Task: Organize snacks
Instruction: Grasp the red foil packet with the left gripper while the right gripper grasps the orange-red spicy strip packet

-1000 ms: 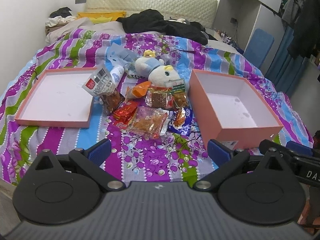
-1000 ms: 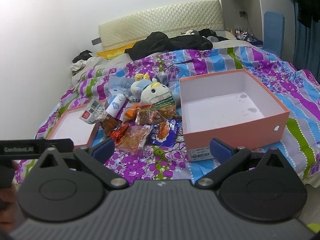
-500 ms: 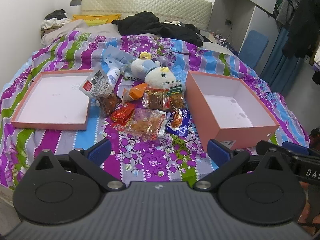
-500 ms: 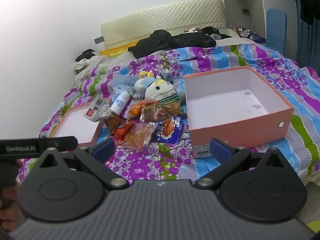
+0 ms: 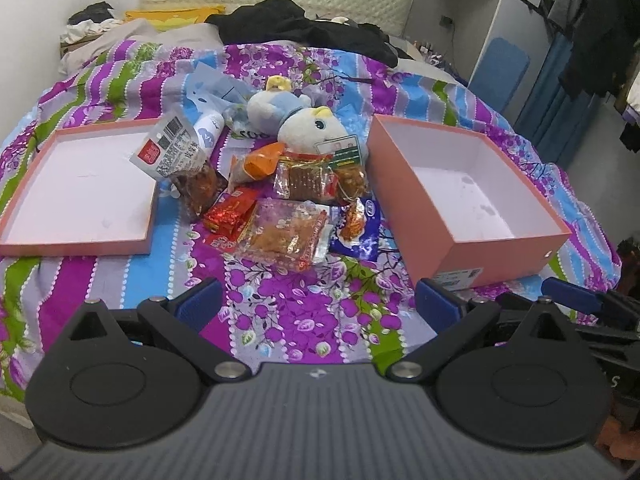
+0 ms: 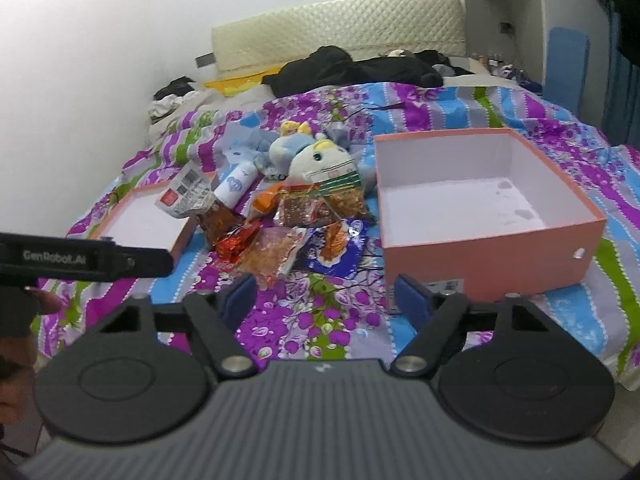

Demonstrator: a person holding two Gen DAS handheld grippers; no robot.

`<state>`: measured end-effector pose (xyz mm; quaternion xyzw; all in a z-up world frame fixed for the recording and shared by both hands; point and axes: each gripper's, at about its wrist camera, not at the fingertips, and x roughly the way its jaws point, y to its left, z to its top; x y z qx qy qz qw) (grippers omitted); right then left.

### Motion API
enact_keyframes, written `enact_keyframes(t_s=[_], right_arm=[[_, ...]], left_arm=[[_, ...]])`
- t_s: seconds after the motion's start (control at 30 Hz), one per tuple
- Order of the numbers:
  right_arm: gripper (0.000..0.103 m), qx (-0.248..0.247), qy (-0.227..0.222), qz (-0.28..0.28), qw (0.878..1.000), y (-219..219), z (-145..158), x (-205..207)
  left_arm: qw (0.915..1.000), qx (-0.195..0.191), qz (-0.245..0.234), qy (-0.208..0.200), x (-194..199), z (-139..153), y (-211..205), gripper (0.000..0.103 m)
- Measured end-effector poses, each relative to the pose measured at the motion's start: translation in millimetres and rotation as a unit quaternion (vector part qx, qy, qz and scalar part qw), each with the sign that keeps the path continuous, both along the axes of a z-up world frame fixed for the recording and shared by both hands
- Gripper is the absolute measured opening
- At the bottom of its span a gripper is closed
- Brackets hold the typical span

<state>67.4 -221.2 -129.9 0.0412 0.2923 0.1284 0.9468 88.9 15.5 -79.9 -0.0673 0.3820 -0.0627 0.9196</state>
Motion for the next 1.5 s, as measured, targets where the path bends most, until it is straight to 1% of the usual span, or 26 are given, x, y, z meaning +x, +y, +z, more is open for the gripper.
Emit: enact_keyframes(t_s=[0.07, 0.13, 0.2, 0.3, 0.4, 0.5, 0.57, 0.7, 0.87, 0.93, 1.0, 1.07, 1.23, 1.3, 1.4, 1.47, 1.5], right_arm=[[0.070, -0.010, 0.000, 0.004, 1.000, 4.8, -4.1, 6.1], [0.065, -0.016, 0.001, 0.011, 1.000, 8.5, -7.8, 11.8], [0.062, -0.028, -0.003, 0.017, 0.999, 13.8, -11.1, 18.3], [0.062, -0.048, -0.013, 0.022, 0.999, 22.9, -16.4, 29.7], [0.060, -0.059, -0.016, 0.036, 0.997, 33.4, -21.7, 42.7], [0.060, -0.065, -0.013, 0.042, 0.997, 44.8, -27.8, 59.5], [0.060, -0.052, -0.008, 0.049, 0.997, 51.0, -32.7, 73.7], [0.060, -0.030, 0.008, 0.067, 0.997, 65.6, -49.2, 106.0], [0.060, -0.004, 0.043, 0.085, 0.995, 80.7, -76.5, 151.9], [0.060, 0.003, 0.062, 0.092, 0.994, 86.6, -88.1, 170.4], [0.060, 0.019, 0.085, 0.095, 0.992, 90.5, -98.7, 187.2], [0.060, 0.034, 0.107, 0.098, 0.989, 94.7, -107.7, 200.6], [0.061, 0.048, 0.154, 0.098, 0.982, 107.8, -125.7, 222.3], [0.061, 0.052, 0.167, 0.099, 0.980, 110.8, -131.2, 225.7], [0.061, 0.059, 0.163, 0.106, 0.979, 115.3, -136.3, 228.9], [0.059, 0.062, 0.170, 0.110, 0.977, 118.5, -140.7, 231.2], [0.054, 0.064, 0.168, 0.112, 0.977, 119.1, -142.2, 230.8]], left_arm=[[1.0000, 0.003, -0.003, 0.008, 10.6, -7.2, 2.6, 0.103], [0.9999, 0.000, -0.008, 0.008, 18.5, -12.7, 5.3, 0.103], [0.9998, -0.003, -0.018, 0.008, 27.4, -19.2, 6.7, 0.103], [0.9996, -0.005, -0.024, 0.011, 42.1, -30.0, 9.7, 0.102], [0.9993, -0.021, -0.027, 0.017, 58.8, -41.7, 16.0, 0.102], [0.9990, -0.025, -0.027, 0.024, 79.4, -55.1, 22.9, 0.102], [0.9988, -0.032, -0.022, 0.030, 94.0, -64.9, 29.9, 0.102], [0.9987, -0.027, -0.005, 0.043, 129.4, -88.0, 46.3, 0.102], [0.9964, -0.035, 0.046, 0.062, 174.8, -120.4, 78.5, 0.101], [0.9941, -0.044, 0.070, 0.070, 192.7, -134.0, 93.8, 0.100], [0.9918, -0.055, 0.084, 0.079, 208.6, -147.3, 104.5, 0.096], [0.9906, -0.062, 0.080, 0.092, 226.0, -160.5, 109.8, 0.092], [0.9911, -0.049, 0.061, 0.108, 251.2, -184.1, 110.8, 0.091], [0.9924, -0.036, 0.055, 0.104, 256.0, -191.0, 110.6, 0.091], [0.9946, -0.020, 0.040, 0.094, 259.2, -197.6, 107.6, 0.091], [0.9956, -0.012, 0.037, 0.085, 258.0, -201.4, 106.8, 0.087], [0.9963, -0.013, 0.035, 0.077, 258.0, -202.5, 107.0, 0.085]])
